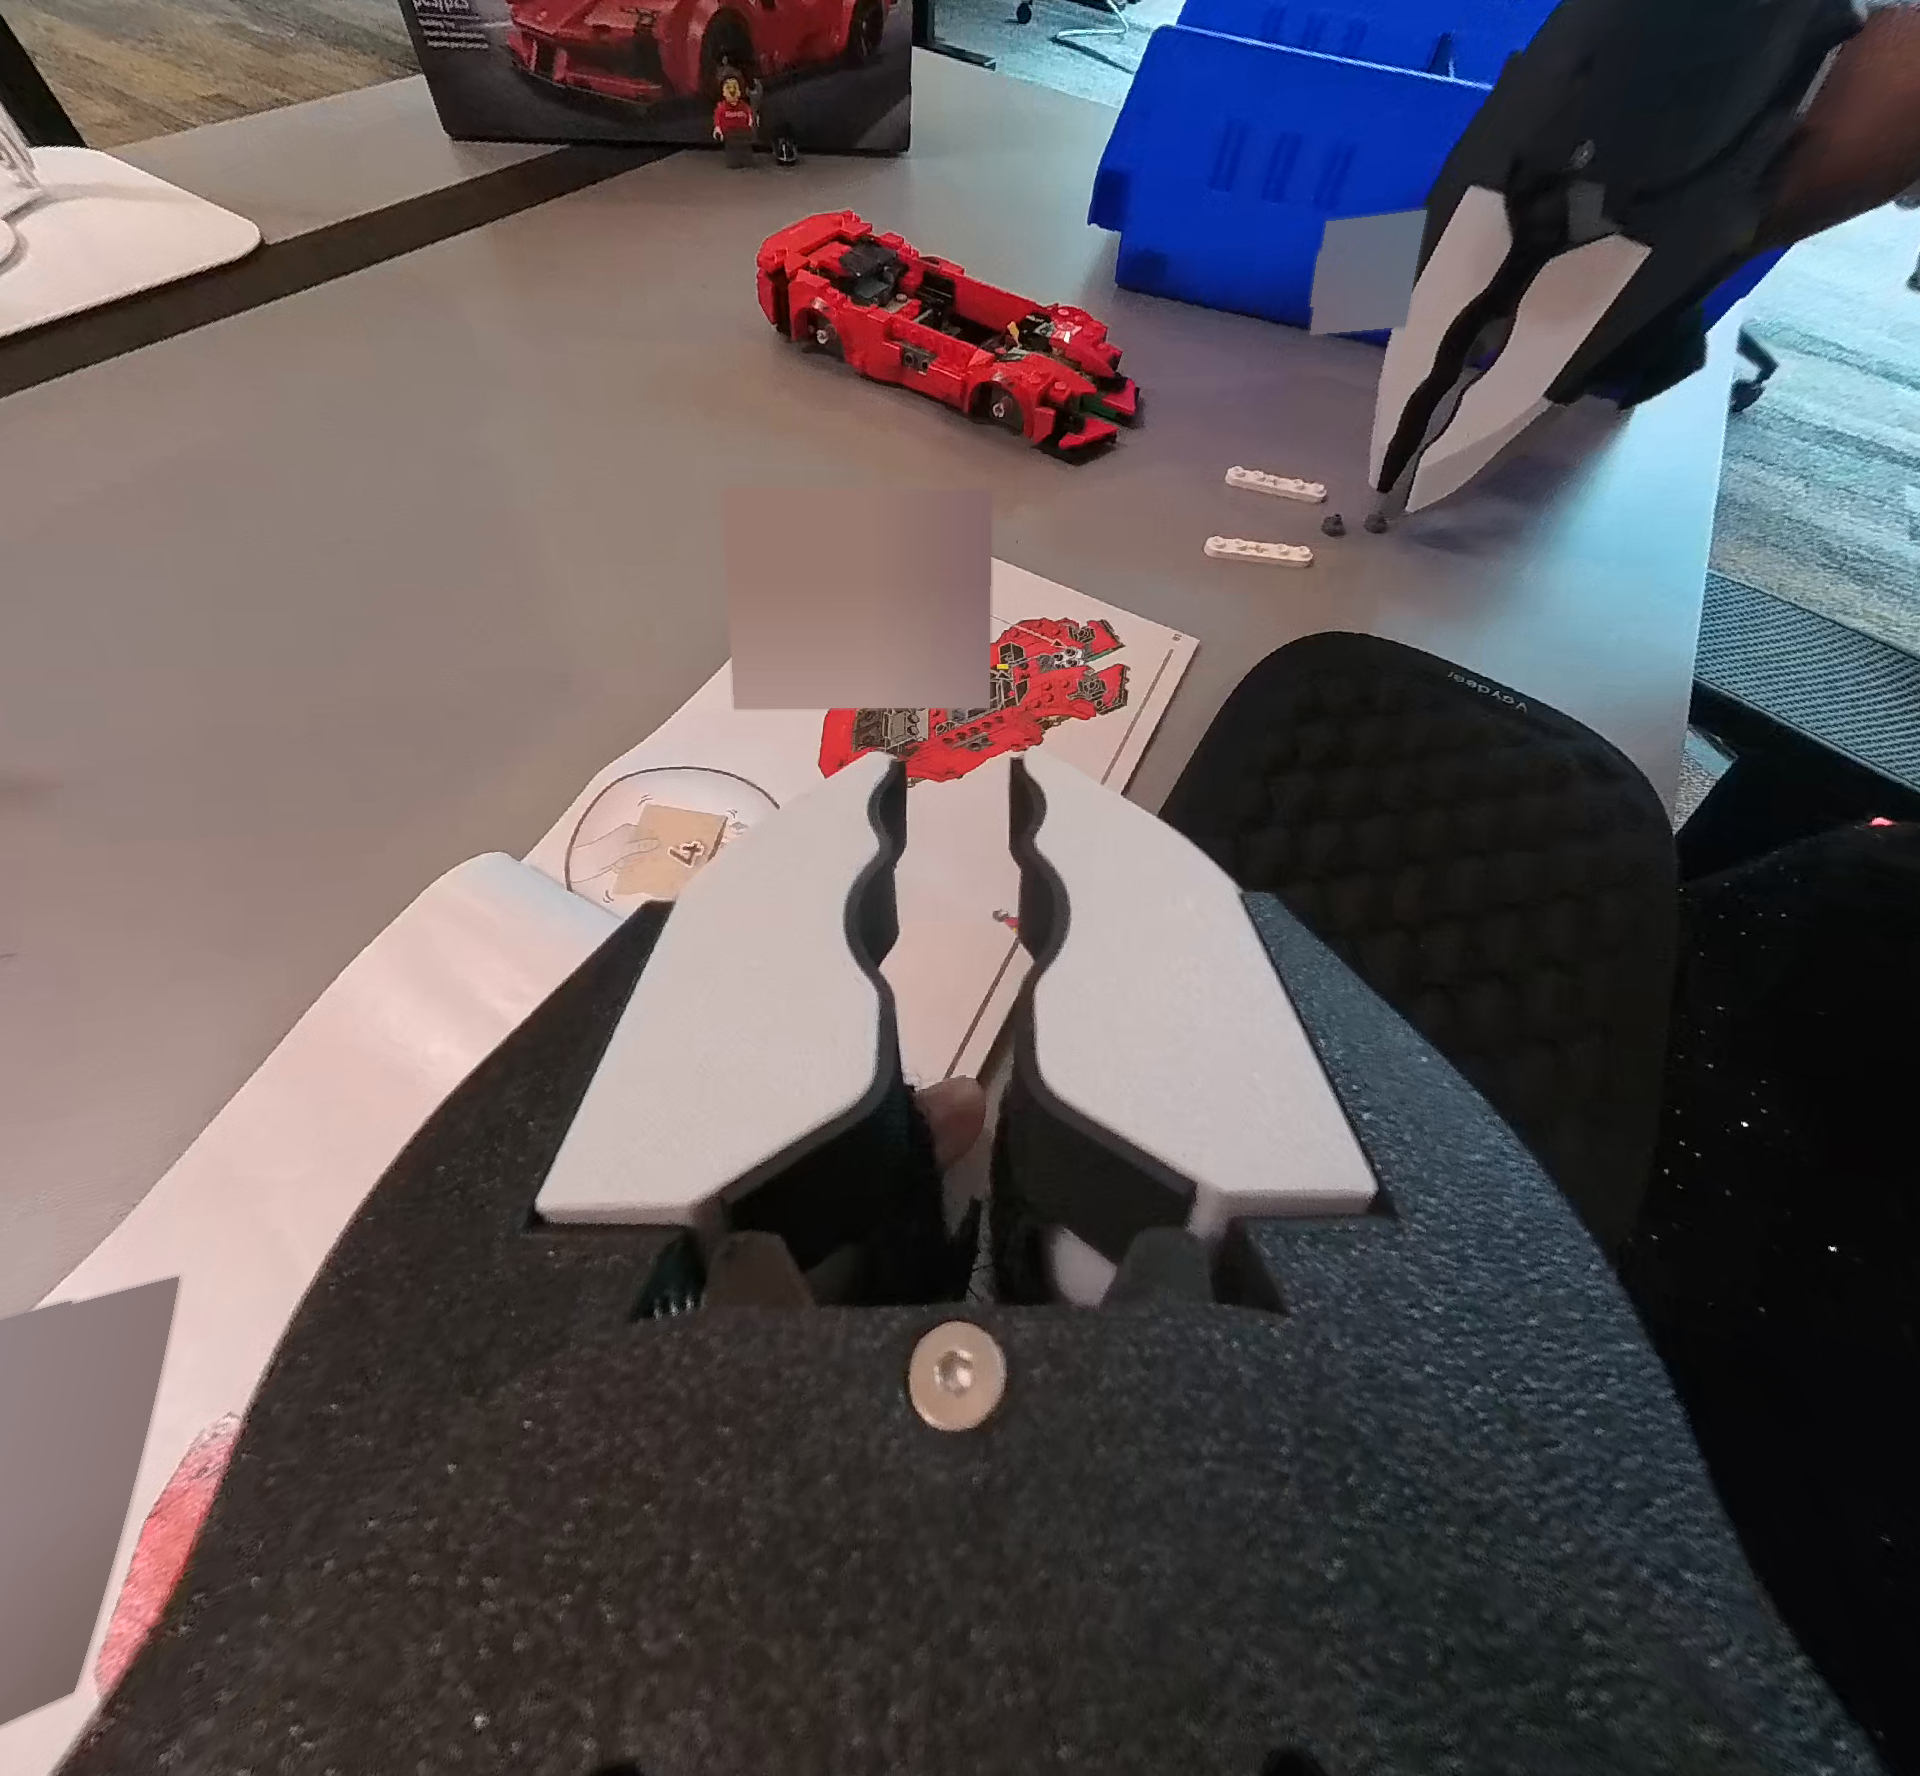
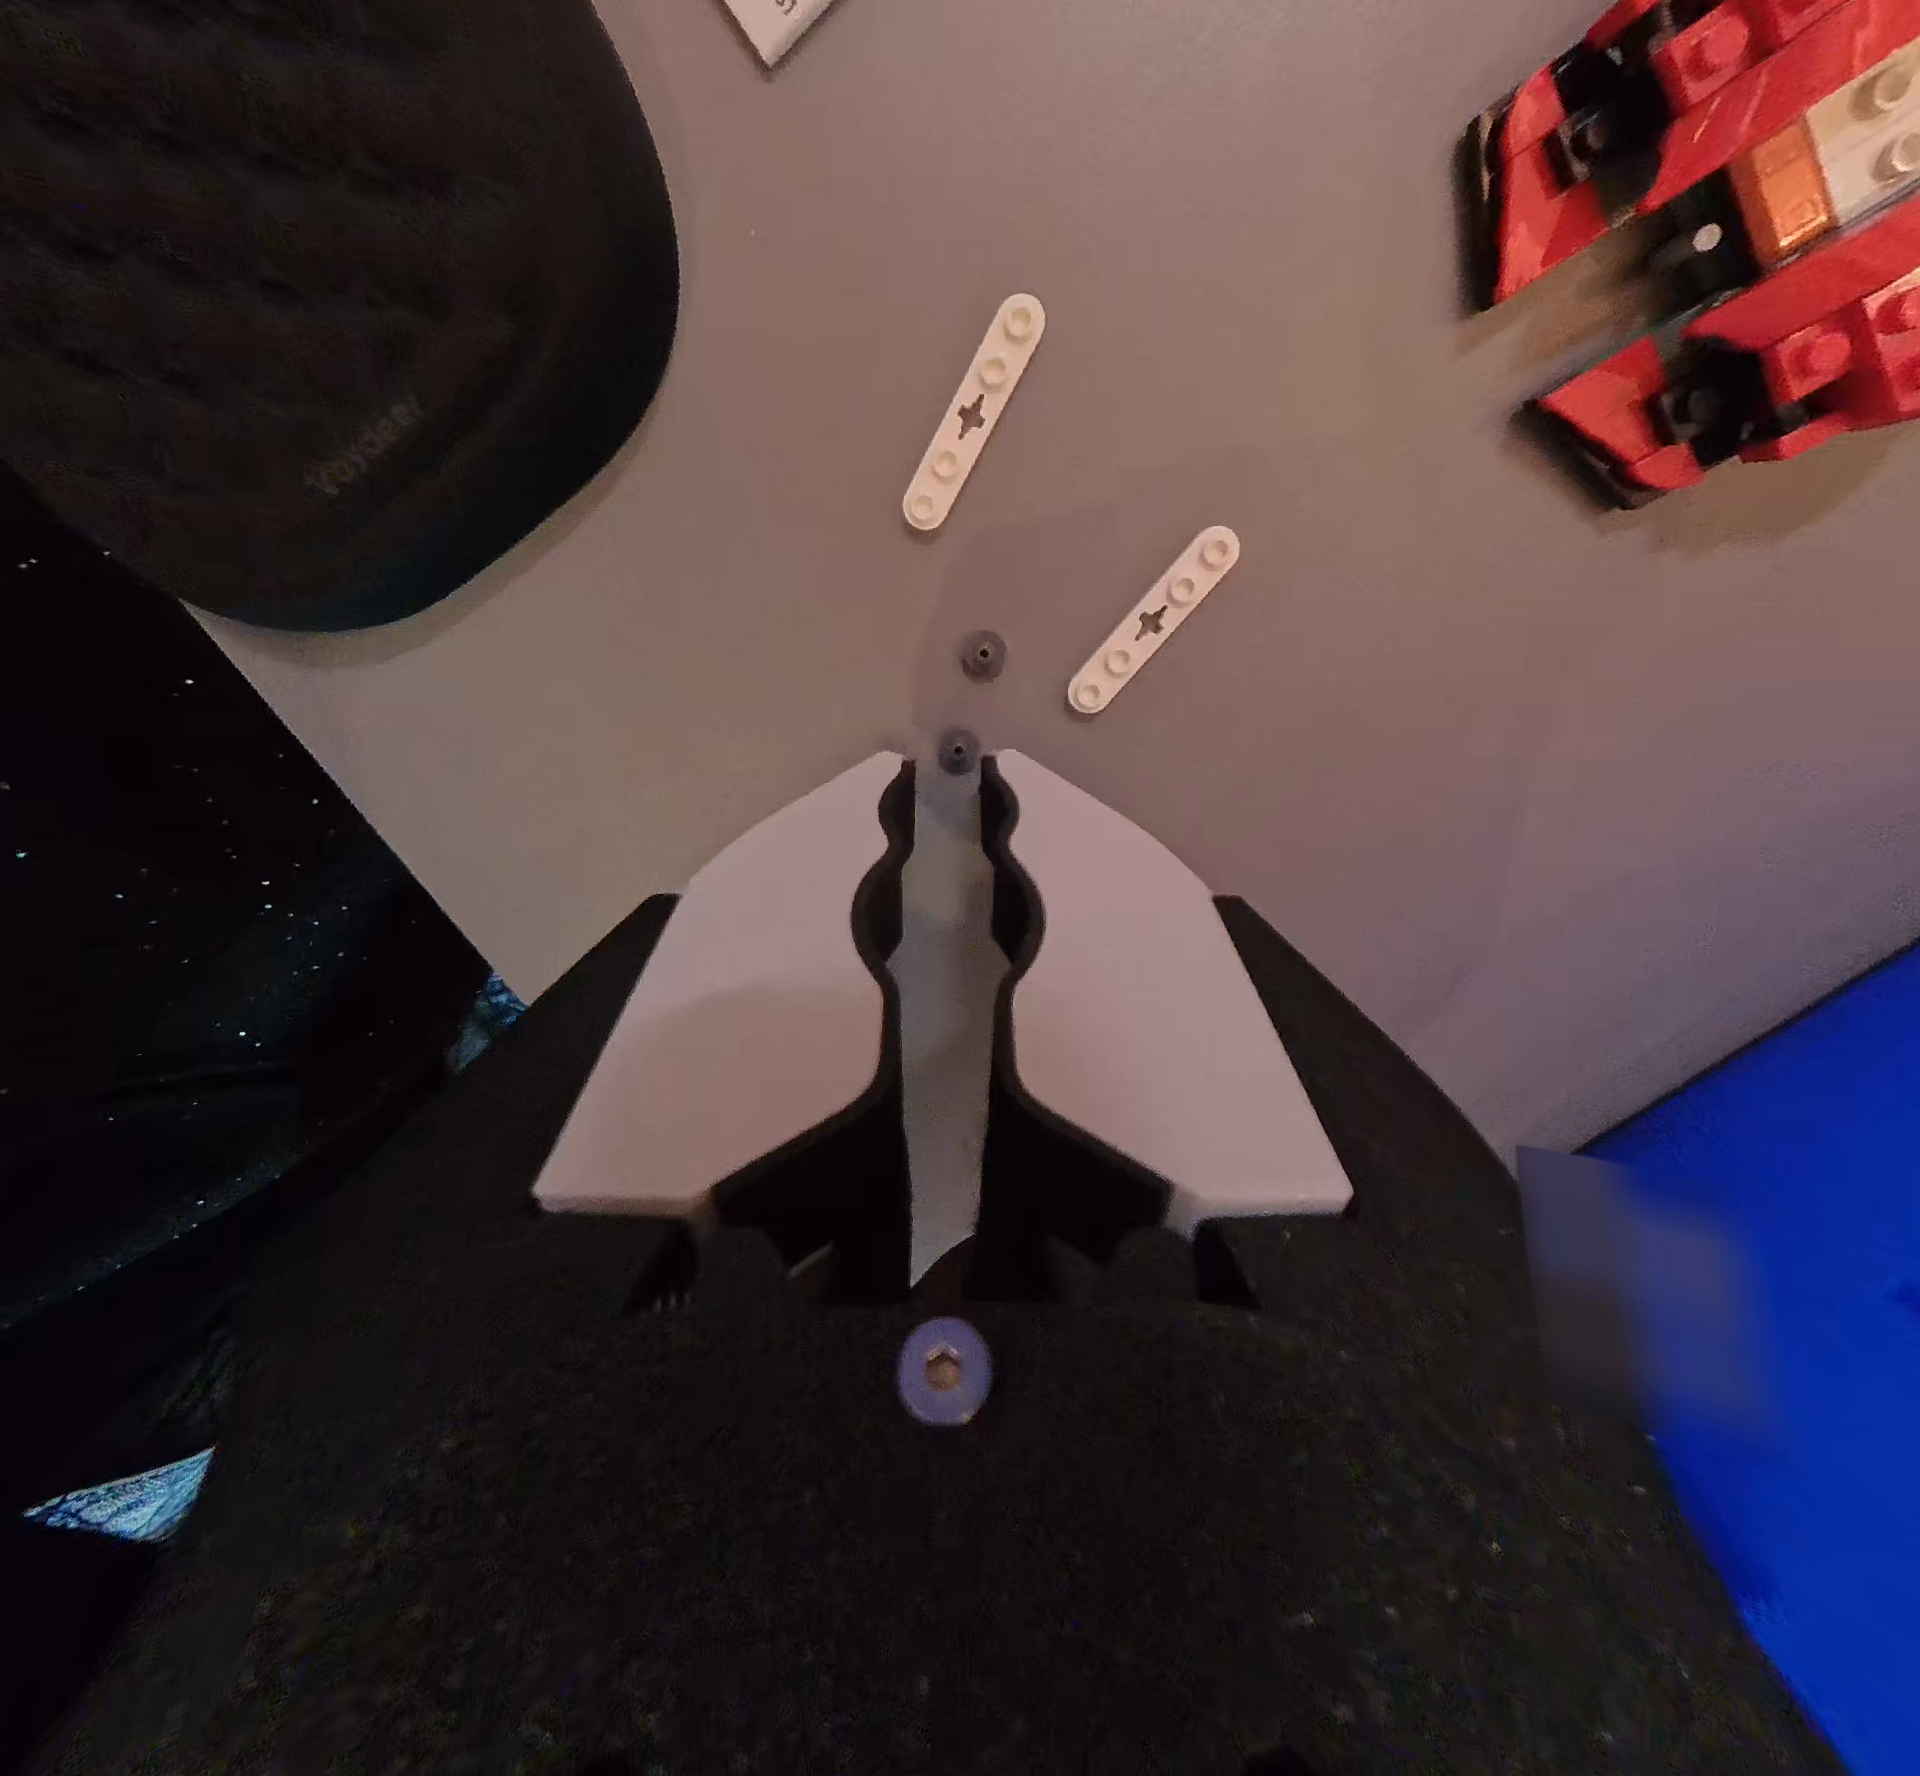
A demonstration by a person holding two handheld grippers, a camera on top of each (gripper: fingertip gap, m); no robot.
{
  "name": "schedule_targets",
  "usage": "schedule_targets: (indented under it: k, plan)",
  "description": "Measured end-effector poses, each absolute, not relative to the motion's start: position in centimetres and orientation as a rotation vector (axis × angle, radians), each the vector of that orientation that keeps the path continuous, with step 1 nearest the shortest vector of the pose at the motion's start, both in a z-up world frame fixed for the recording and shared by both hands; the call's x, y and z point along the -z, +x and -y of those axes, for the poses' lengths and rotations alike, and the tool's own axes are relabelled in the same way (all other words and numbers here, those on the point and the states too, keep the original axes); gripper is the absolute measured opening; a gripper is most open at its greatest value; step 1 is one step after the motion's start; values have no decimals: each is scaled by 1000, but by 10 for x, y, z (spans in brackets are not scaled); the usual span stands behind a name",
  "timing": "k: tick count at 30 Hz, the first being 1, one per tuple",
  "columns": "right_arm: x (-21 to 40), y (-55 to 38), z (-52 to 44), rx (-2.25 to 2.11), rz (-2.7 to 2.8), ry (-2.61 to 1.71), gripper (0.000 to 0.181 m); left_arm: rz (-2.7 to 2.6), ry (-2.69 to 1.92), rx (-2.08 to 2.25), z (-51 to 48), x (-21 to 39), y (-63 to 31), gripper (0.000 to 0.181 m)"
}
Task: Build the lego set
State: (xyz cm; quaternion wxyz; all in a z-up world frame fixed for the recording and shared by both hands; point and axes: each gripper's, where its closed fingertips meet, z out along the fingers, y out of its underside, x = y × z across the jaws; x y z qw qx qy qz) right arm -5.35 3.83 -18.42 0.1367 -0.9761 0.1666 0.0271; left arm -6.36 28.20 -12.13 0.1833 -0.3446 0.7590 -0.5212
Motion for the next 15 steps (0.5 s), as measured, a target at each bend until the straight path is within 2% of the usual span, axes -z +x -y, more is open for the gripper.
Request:
schedule_targets:
  k: [15]
  plan:
    - [173,-63,-32,-58,-521,-2673,16,-2159,-955,1506,-272,124,-64,18]
